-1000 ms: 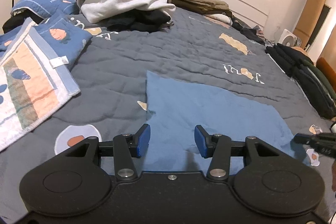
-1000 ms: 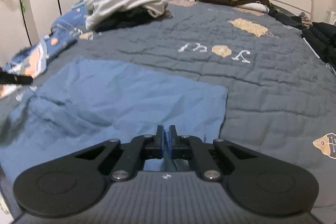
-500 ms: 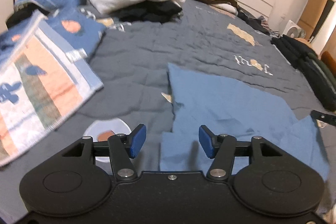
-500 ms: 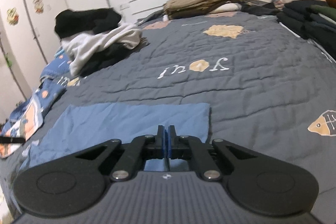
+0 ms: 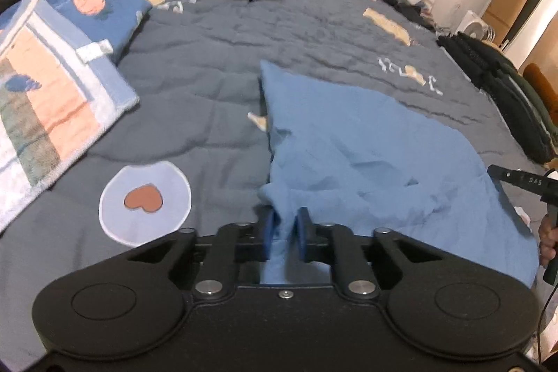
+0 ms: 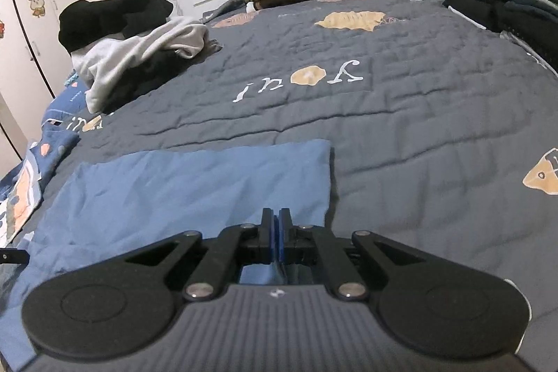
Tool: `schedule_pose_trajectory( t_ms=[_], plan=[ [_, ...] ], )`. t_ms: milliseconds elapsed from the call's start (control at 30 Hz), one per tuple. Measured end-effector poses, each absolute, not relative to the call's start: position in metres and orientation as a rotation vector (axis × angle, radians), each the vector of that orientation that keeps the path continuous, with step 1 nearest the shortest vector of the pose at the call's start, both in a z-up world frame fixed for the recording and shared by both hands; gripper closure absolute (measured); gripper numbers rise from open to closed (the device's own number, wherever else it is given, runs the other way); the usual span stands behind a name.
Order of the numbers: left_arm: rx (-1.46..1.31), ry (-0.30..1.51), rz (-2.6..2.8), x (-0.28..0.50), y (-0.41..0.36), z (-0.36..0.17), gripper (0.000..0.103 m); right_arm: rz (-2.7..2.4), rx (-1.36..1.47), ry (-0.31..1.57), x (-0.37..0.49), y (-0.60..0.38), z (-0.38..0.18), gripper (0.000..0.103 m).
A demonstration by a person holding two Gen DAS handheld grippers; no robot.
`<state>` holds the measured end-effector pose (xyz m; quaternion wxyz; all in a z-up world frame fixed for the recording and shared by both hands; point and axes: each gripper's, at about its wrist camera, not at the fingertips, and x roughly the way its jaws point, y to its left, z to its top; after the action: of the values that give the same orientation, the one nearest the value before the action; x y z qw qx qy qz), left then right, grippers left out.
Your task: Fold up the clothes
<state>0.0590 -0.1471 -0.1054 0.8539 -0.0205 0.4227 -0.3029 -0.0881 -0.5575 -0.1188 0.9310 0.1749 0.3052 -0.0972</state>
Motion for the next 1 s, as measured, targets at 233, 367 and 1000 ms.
schedule_pose_trajectory(
  t_ms=[233, 367, 1000],
  plan=[
    [-0.101, 0.729, -0.614, 0.053, -0.140, -0.077, 0.098, -0.193, 0.343, 0.539, -0.096, -0.552, -0.097, 0.101],
    [-0.042, 0.778, -0.573, 0.057, -0.147, -0.088, 0.098, -0.195, 0.299, 0.591, -0.090, -0.551, -0.104, 0.101],
    [0.021, 0.846, -0.533, 0.055, -0.154, -0.101, 0.098, -0.128, 0.274, 0.696, -0.100, -0.563, -0.093, 0.056]
  ],
)
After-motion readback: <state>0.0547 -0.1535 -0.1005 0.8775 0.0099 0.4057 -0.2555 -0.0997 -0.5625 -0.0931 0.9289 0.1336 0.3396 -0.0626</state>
